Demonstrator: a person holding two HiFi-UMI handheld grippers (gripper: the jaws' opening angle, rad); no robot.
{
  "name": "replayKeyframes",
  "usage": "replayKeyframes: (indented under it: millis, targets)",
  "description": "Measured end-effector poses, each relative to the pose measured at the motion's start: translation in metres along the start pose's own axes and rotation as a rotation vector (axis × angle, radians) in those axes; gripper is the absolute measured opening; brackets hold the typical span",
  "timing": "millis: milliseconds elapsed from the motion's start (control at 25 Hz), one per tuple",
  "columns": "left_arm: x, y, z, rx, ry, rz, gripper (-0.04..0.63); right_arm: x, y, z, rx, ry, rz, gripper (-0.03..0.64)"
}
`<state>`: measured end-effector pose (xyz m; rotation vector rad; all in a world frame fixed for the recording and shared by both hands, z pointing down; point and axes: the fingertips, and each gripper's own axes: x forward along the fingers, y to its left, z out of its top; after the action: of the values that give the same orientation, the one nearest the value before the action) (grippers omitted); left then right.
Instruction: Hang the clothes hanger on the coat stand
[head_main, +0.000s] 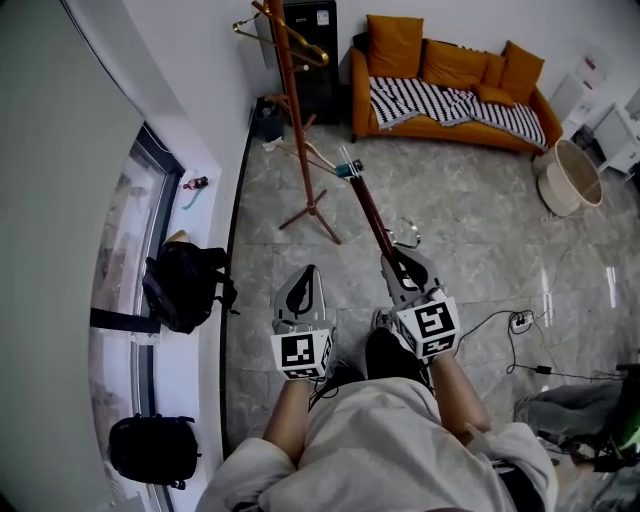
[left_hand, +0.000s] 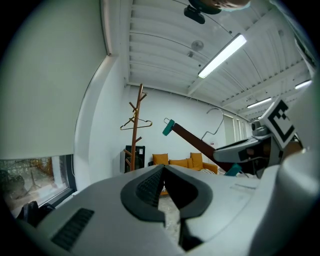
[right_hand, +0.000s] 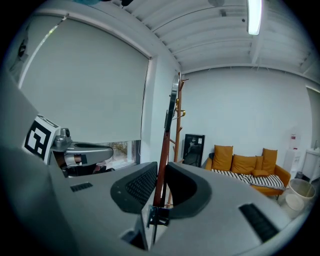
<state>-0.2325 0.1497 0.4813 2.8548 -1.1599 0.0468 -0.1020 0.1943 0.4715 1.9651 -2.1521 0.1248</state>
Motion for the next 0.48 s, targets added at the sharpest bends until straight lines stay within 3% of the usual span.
replayKeyframes:
  millis: [480]
  targets:
    - [0.11,0.01,0.009,0.044,0.018,0.014,0.009,0.078,-0.074,0.006,-0.031,0.002,0.083,0.058]
